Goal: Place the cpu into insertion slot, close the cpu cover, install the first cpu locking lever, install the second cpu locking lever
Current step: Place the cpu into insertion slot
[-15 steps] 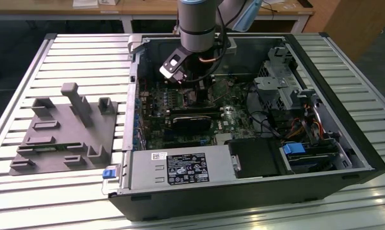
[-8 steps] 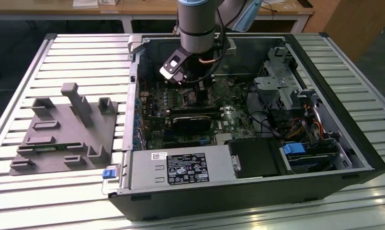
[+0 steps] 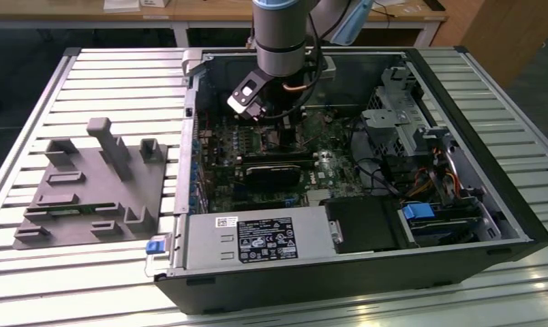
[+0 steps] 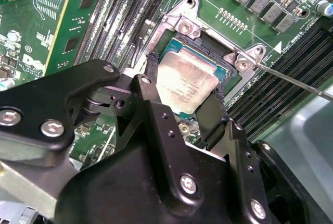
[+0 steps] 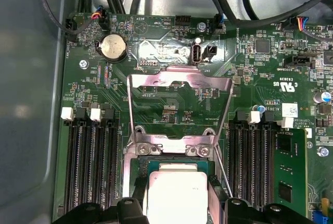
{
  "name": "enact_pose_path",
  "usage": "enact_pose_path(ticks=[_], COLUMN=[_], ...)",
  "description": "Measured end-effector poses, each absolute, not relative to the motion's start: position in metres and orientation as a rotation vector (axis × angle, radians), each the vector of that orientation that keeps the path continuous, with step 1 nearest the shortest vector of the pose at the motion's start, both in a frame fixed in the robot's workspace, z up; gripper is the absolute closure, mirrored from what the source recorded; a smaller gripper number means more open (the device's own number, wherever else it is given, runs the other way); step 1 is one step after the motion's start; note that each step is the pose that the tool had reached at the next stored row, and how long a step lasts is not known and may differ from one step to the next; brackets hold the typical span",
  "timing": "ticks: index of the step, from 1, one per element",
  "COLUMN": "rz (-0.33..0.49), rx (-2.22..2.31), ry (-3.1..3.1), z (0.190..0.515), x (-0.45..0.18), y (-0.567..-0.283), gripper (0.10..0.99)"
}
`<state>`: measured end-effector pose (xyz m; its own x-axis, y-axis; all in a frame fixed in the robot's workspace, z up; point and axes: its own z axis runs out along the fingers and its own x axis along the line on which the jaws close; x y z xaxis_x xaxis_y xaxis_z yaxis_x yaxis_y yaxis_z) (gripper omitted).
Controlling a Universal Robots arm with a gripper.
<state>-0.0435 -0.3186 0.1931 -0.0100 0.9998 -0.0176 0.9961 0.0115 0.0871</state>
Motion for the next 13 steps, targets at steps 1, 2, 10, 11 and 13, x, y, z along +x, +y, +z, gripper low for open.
enact_pose_path(ticks=[1,2,10,11,13], rz=[0.076,0.076,0.076,0.076,0.077], rx=[2.157,2.157,2.157,2.157,2.158], ry=[2.180,2.180,2.180,2.180,2.180], z=[0.1931,0.1931,0.1930,0.1930,0.1931], x=[-0.0435,-0.0435,-0.0435,-0.0435,-0.0435], y=[-0.3186,-0.3186,-0.3186,-0.3186,-0.3182], gripper=[0.545,0.533,0.471,0.471,0.471])
